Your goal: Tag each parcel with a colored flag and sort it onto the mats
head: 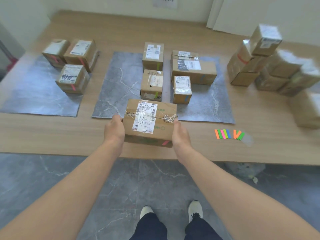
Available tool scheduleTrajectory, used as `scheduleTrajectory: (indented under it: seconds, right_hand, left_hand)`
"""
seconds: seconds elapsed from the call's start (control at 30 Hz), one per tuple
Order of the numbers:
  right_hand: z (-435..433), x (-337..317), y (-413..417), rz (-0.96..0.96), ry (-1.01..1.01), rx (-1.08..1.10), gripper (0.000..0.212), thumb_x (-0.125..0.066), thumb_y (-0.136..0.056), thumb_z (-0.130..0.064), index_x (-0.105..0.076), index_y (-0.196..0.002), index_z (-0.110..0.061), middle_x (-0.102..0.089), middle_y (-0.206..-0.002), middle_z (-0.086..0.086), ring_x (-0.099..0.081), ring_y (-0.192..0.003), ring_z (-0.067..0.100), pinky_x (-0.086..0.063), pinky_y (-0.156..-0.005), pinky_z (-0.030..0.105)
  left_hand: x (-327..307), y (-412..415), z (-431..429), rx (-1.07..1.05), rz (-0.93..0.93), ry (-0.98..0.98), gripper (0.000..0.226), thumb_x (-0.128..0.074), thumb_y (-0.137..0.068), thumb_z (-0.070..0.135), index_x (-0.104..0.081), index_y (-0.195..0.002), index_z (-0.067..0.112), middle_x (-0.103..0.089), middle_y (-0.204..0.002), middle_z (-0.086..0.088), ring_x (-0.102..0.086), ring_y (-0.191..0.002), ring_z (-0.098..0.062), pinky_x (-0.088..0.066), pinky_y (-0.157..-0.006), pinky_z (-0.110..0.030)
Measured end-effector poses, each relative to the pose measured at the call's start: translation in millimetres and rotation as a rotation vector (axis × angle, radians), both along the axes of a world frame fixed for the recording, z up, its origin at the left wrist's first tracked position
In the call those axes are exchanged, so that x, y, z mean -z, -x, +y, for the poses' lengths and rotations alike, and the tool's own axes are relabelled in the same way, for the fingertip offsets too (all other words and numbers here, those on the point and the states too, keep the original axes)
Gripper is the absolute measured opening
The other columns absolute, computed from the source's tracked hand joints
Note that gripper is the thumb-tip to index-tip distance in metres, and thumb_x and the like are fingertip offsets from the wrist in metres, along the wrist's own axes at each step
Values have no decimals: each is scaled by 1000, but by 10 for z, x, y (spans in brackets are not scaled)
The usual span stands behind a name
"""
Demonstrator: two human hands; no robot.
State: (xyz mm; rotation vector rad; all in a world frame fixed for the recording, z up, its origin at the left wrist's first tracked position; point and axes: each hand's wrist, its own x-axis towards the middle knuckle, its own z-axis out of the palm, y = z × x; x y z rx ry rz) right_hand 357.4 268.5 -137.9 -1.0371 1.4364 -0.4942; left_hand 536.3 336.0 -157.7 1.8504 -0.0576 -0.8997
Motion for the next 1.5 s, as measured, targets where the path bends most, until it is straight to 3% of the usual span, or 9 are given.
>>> scheduleTrajectory:
  seconds: [0.2,0.47,0.77,0.9,1.0,1.13,1.2,1.3,1.5]
  right_hand:
    - [-21,-533,-208,9,75,-80,46,-28,-105,-50,-66,-102,-24,-75,-99,4,-66,-67,28,-47,-60,30]
    - [-152,-1227,-298,-1,158,-207,47,-26,-108,-50,-60,-89,-24,-74,-95,13,-65,-70,26,-41,-58,31]
    - [-257,-1506,-707,2,204,-295,40,-30,-107,-46,-59,-93,-22,-67,-82,7,-60,-72,21,-40,-67,35]
    - [-385,-1427,-1197,3,230,-294,39,-30,-108,-45,-61,-100,-22,-71,-87,6,-61,-61,21,-41,-62,30]
    - [-398,-1258,-1582,-1,217,-270,39,-29,-109,-45,-59,-95,-24,-71,-92,2,-65,-71,22,-40,-61,31]
    - [-362,-1133,-2216,-3,195,-222,40,-31,-108,-45,-62,-99,-23,-73,-97,3,-73,-82,32,-54,-70,39]
    - [-390,-1135,-2556,-14,206,-195,39,-32,-108,-42,-63,-97,-22,-73,-94,4,-71,-77,30,-54,-66,37]
    - [-420,-1172,-3056,-28,199,-171,36,-34,-107,-40,-63,-94,-23,-73,-96,4,-69,-78,28,-48,-59,28]
    - [-420,-1132,-3834,-24,146,-187,36,-36,-104,-41,-62,-106,-17,-70,-102,5,-72,-80,27,-59,-66,34]
  left_hand:
    - [-635,-238,28,6,-35,68,42,-36,-79,42,-69,-88,17,-67,-89,-4,-50,-75,-22,-37,-68,-37]
    - [-1321,-344,127,-6,-96,109,38,-38,-74,46,-63,-84,19,-67,-92,-4,-56,-79,-24,-44,-71,-39]
    - [-1561,-701,180,-111,-105,210,33,-41,-98,36,-65,-88,16,-72,-92,-5,-63,-77,-21,-53,-81,-38]
    - [-1497,-1167,103,-101,-122,213,34,-39,-97,33,-67,-99,14,-75,-98,-8,-67,-82,-22,-53,-79,-36]
    - [-1408,-1564,71,-48,-113,165,41,-38,-94,39,-71,-100,15,-76,-98,-7,-71,-92,-24,-56,-93,-43]
    - [-1378,-2194,15,21,-89,151,30,-41,-94,30,-66,-83,17,-72,-91,-8,-62,-78,-22,-50,-79,-37]
    - [-1421,-2550,-20,68,-84,156,33,-41,-94,31,-66,-76,18,-74,-93,-9,-62,-80,-23,-53,-84,-41]
    - [-1448,-3081,-32,87,-94,152,36,-40,-95,33,-70,-77,21,-75,-97,-5,-63,-88,-25,-52,-88,-41]
    - [-1423,-3858,-44,60,-48,128,31,-39,-97,28,-65,-86,17,-70,-87,-5,-59,-80,-22,-46,-77,-35]
